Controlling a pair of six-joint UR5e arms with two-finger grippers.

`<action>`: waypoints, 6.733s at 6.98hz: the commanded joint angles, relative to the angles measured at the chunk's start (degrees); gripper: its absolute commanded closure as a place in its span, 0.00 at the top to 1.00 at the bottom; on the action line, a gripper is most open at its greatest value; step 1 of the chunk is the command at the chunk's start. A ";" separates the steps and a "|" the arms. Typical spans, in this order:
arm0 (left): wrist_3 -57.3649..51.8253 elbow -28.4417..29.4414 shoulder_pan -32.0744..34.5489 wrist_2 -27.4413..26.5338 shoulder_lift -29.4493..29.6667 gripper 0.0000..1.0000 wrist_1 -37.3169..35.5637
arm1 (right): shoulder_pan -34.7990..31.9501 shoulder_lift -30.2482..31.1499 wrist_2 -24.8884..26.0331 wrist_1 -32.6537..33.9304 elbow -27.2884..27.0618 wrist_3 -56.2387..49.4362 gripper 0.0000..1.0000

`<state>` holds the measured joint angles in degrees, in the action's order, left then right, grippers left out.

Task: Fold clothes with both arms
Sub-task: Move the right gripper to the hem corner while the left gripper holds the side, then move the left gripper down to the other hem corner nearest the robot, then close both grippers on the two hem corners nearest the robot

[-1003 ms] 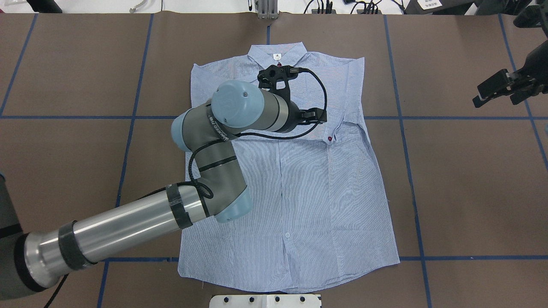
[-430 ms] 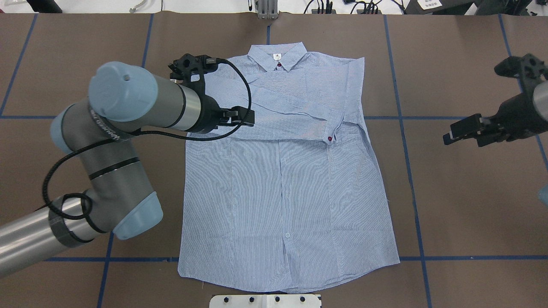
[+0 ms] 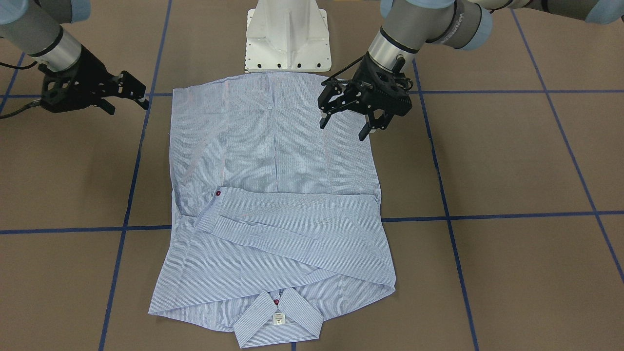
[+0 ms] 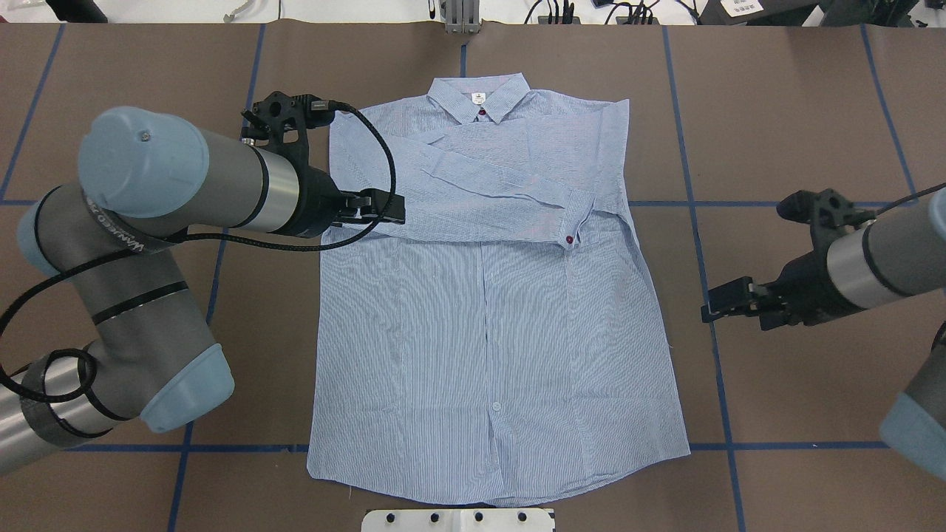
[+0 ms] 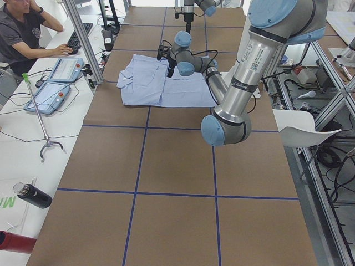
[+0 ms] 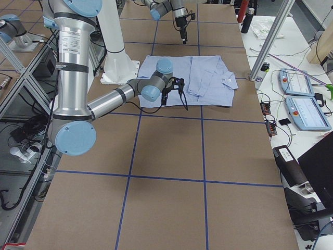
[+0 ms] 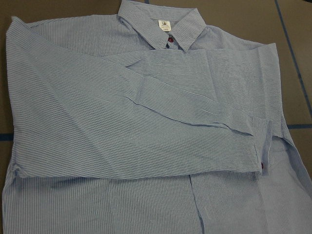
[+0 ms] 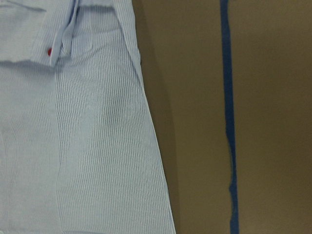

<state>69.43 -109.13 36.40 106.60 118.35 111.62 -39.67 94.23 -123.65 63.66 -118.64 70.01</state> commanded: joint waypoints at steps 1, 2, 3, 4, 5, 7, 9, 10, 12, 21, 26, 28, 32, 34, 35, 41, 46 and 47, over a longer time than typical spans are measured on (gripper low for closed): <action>0.01 -0.38 -0.01 0.10 -1.54 0.99 0.17 | 14.89 0.08 12.66 0.15 0.25 6.43 1.00; 0.01 -0.56 -0.01 0.10 -1.63 0.99 0.17 | 17.84 -0.01 14.38 0.41 0.60 8.02 1.00; 0.01 -0.56 -0.10 0.10 -1.55 0.99 0.17 | 19.17 -0.01 14.48 0.42 0.95 11.77 0.98; 0.01 -0.56 -0.18 0.10 -1.55 0.99 0.17 | 20.06 0.07 14.31 0.50 1.13 12.68 0.97; 0.01 -0.56 -0.19 0.10 -1.55 0.99 0.17 | 20.94 -0.36 14.31 2.16 1.83 12.69 0.88; 0.01 -0.56 -0.27 0.10 -1.55 0.99 0.17 | 21.47 -0.54 14.05 4.01 1.84 12.69 0.77; 0.01 -0.65 -0.27 0.10 -1.46 0.99 0.17 | 21.65 -0.71 13.87 4.20 2.19 12.69 0.71; 0.01 -0.65 -0.27 0.10 -1.46 0.99 0.17 | 21.74 -0.80 13.78 4.20 2.62 12.69 0.70; 0.01 -0.65 -0.19 0.10 -1.46 0.99 0.17 | 21.74 -0.80 13.52 4.20 2.72 12.69 0.69; 0.01 -0.56 -0.19 -0.16 -1.55 0.99 0.09 | 22.70 -0.72 13.08 4.20 2.98 12.69 0.00; 0.18 -0.03 -0.19 -0.34 -1.98 0.99 0.08 | 22.35 -0.72 12.99 4.11 1.05 12.69 0.00; 4.54 -1.08 -1.32 -0.25 -7.49 0.99 0.17 | 22.09 -1.94 13.78 4.11 -0.09 12.69 0.00; 20.00 -3.98 -18.69 -7.44 -15.96 0.98 -2.70 | 21.82 -2.82 14.92 4.11 -0.18 12.78 0.00; 24.43 -6.18 -22.76 -7.46 -11.60 0.94 -17.18 | 21.82 -2.91 14.84 4.02 -0.27 12.78 0.00; 24.70 -6.01 -24.17 -7.46 -11.31 0.94 -17.75 | 21.82 -2.83 14.92 4.02 -0.27 12.78 0.00; 24.09 -5.39 -24.62 -7.63 -11.92 0.86 -17.58 | 20.77 -2.91 14.31 4.02 -0.19 12.69 0.00; 24.53 -4.08 -26.20 -7.63 -12.01 0.78 -17.76 | 20.77 -3.00 14.22 4.02 -0.18 12.69 0.00; 24.53 -3.99 -26.29 -7.63 -12.01 0.74 -17.76 | 20.68 -3.00 14.31 4.02 -0.18 12.69 0.00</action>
<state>93.93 -113.29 10.30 98.97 106.36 93.87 -18.93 91.23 -109.38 67.68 -118.83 82.71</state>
